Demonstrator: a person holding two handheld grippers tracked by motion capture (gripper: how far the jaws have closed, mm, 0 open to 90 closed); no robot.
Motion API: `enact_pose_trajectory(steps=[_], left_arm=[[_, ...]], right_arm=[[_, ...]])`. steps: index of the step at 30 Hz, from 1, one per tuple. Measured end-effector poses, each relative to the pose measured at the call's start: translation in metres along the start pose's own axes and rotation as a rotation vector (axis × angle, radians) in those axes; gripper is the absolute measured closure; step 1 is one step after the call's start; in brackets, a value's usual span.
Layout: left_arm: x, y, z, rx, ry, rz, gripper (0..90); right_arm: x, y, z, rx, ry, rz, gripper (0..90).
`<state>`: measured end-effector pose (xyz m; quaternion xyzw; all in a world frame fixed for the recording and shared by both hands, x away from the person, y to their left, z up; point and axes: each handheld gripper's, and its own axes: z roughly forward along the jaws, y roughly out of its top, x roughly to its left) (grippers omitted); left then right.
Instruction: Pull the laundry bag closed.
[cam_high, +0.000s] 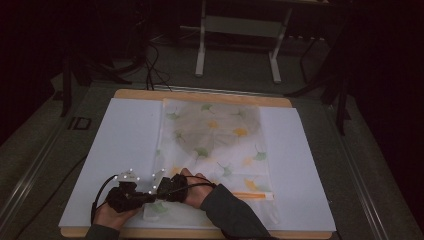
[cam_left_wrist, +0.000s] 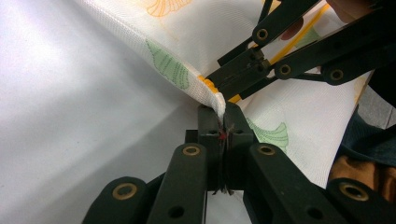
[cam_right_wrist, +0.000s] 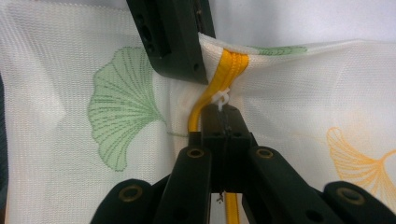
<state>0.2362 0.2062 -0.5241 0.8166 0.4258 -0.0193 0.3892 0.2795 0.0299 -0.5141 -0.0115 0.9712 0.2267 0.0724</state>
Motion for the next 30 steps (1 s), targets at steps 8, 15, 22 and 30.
enact_pose_trajectory(steps=[8,15,22,30], left_arm=[[0.001,0.000,-0.003,-0.020,-0.017,-0.005,88.7],[0.003,-0.001,-0.005,-0.038,-0.030,-0.018,88.7],[0.004,-0.002,-0.007,-0.041,-0.040,-0.013,88.8],[0.005,-0.002,-0.008,-0.041,-0.051,-0.015,88.8]], right_arm=[[0.001,-0.005,-0.003,0.018,-0.006,-0.016,90.0],[0.000,-0.011,-0.006,0.025,-0.014,-0.010,90.0],[0.001,-0.016,-0.009,0.033,-0.021,-0.005,90.0],[0.004,-0.022,-0.016,0.052,-0.026,-0.013,90.0]])
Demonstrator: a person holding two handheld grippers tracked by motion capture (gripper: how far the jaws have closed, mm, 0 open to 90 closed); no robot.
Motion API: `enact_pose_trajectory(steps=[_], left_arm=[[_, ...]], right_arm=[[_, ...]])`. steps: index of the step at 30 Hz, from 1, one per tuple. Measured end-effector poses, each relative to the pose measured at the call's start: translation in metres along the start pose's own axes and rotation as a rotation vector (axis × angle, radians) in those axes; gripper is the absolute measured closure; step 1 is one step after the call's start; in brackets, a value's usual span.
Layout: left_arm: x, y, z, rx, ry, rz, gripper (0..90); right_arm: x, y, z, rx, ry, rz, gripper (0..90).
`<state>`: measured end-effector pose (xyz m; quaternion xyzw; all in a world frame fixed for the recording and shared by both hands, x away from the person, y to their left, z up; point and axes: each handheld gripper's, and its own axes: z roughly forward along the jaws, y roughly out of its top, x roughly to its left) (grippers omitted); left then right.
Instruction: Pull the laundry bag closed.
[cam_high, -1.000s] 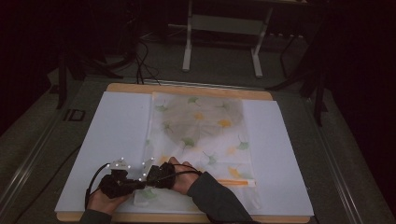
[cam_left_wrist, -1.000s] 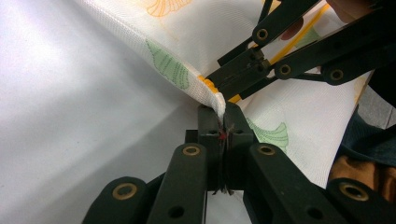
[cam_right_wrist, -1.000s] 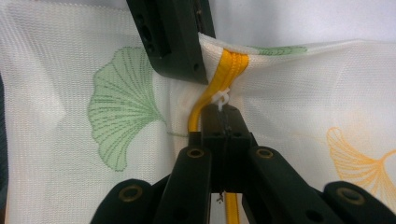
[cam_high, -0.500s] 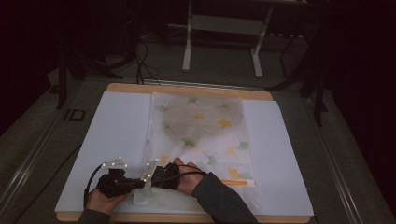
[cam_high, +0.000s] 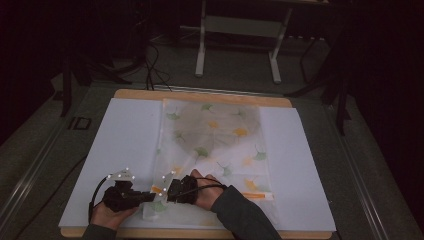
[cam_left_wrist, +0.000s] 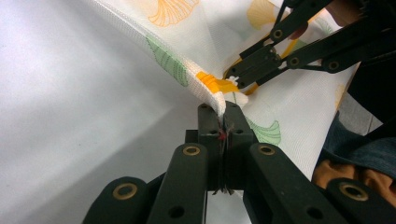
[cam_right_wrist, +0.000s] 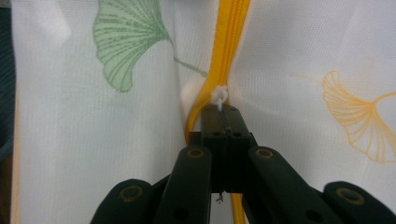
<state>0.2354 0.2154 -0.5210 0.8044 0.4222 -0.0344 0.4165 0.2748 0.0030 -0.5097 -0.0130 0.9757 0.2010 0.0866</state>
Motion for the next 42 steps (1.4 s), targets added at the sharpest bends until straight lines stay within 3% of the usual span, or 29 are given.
enact_pose_trajectory(steps=[22,28,42], left_arm=[[0.001,-0.001,-0.001,0.008,-0.003,0.005,88.7],[0.002,-0.002,-0.001,0.012,0.005,0.008,88.7],[0.003,-0.002,-0.002,0.014,0.004,0.002,88.7]], right_arm=[[0.000,-0.017,-0.010,0.016,-0.002,0.011,90.0],[0.001,-0.020,-0.011,0.051,-0.005,0.002,90.0],[-0.002,-0.033,-0.017,0.061,-0.003,0.018,90.0]])
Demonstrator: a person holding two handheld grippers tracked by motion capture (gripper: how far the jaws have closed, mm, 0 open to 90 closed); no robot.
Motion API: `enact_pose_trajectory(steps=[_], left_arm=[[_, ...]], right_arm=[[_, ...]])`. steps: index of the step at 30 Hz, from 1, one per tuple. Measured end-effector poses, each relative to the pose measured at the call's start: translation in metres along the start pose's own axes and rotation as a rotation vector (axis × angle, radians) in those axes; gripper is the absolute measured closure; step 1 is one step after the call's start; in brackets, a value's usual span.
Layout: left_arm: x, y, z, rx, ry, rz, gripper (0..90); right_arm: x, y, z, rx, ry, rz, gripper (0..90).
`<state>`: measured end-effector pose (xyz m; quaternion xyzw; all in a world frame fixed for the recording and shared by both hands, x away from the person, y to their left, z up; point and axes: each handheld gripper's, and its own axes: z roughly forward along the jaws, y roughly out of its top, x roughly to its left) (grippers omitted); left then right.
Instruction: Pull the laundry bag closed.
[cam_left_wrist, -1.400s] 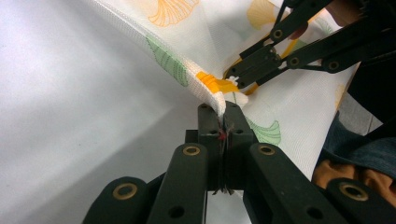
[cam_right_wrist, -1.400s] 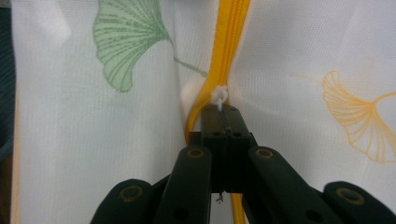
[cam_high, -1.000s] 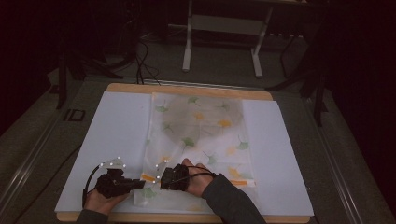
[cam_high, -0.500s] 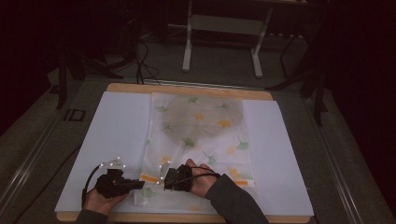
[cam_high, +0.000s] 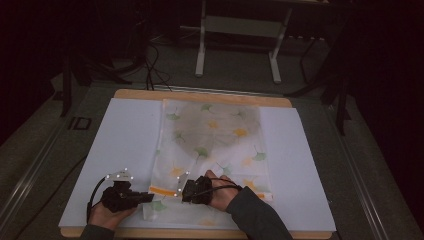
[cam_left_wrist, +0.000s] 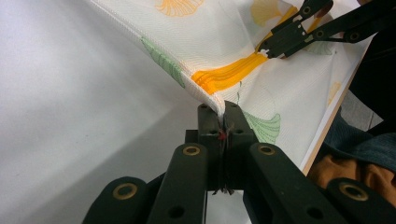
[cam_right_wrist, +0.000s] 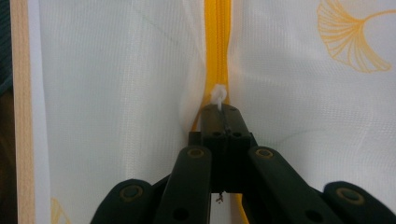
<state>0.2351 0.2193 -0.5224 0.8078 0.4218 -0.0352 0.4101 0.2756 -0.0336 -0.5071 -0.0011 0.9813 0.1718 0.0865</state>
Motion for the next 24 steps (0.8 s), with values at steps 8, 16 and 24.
enact_pose_trajectory(steps=[8,16,24], left_arm=[[0.0013,-0.0007,-0.0015,-0.004,0.003,-0.003,88.7],[0.0011,-0.0007,-0.0017,-0.005,0.004,-0.004,88.7],[0.0016,-0.0006,-0.0030,-0.008,0.001,-0.003,88.7]], right_arm=[[-0.0002,-0.0029,-0.0007,0.023,-0.013,-0.011,90.0],[0.0000,-0.0059,-0.0030,0.025,-0.012,-0.011,90.0],[0.0003,-0.0080,-0.0052,0.018,-0.027,-0.014,90.0]])
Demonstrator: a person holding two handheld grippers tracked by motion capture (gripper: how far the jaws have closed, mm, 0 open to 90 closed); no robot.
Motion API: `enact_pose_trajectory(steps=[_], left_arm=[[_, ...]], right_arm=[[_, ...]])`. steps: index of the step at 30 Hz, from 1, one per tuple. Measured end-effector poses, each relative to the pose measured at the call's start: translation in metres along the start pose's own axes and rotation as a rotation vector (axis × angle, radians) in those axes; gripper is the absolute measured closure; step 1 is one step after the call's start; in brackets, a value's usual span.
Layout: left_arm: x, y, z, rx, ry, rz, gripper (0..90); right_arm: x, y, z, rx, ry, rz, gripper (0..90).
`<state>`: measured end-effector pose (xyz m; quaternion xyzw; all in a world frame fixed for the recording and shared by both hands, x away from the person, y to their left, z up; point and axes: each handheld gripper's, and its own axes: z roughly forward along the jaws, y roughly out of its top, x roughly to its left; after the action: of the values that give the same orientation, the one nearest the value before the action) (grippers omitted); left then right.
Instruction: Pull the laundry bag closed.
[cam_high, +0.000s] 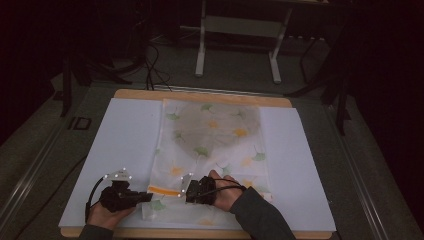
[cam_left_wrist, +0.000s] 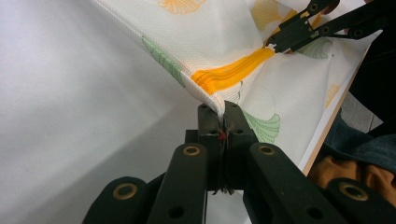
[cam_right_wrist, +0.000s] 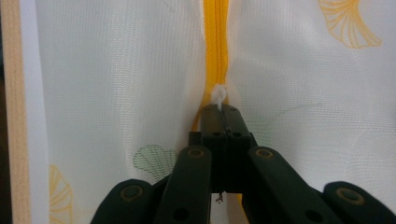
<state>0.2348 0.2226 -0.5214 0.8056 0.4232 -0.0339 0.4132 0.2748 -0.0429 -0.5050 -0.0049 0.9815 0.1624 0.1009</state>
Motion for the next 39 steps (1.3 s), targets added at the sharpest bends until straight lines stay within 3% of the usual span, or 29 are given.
enact_pose_trajectory(steps=[39], left_arm=[[0.003,-0.001,-0.002,-0.001,0.005,-0.011,88.7]], right_arm=[[-0.004,-0.030,-0.011,0.039,-0.008,0.043,90.0]])
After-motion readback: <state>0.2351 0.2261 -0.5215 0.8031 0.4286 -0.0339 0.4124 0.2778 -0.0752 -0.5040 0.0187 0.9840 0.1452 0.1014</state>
